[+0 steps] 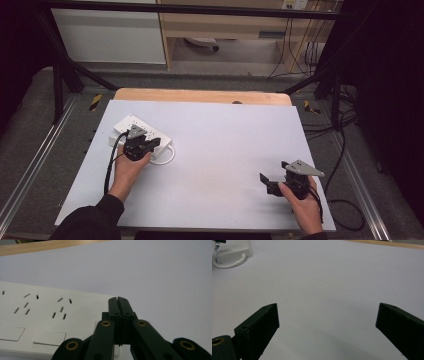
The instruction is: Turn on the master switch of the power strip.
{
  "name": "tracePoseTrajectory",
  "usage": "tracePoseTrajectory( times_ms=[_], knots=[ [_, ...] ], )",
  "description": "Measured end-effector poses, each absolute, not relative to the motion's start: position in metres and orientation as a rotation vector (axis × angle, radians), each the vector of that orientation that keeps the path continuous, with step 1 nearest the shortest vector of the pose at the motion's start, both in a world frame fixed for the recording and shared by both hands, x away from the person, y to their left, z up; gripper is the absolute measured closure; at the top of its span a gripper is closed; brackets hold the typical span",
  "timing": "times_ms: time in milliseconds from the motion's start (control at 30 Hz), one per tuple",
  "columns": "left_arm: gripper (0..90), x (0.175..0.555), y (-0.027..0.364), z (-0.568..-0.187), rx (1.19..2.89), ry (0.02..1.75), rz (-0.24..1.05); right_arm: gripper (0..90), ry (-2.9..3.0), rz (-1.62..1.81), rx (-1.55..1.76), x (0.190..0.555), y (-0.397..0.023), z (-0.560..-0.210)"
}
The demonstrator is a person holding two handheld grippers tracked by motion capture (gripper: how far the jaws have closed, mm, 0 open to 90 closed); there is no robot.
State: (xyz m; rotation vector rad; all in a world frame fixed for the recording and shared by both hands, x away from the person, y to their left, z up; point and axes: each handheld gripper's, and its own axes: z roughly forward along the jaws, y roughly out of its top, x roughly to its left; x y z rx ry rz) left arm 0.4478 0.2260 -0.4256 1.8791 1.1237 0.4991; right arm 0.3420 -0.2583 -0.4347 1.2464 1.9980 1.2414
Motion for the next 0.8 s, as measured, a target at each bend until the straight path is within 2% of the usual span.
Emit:
tracePoseTrajectory(
  times_ms=[800],
  knots=[
    [90.0,0.4458,0.2324,-0.4355,1.931,1.159,0.498,4.1,2.003,1.247,1.251,0.3423,-0.2577,-0.4353]
  ],
)
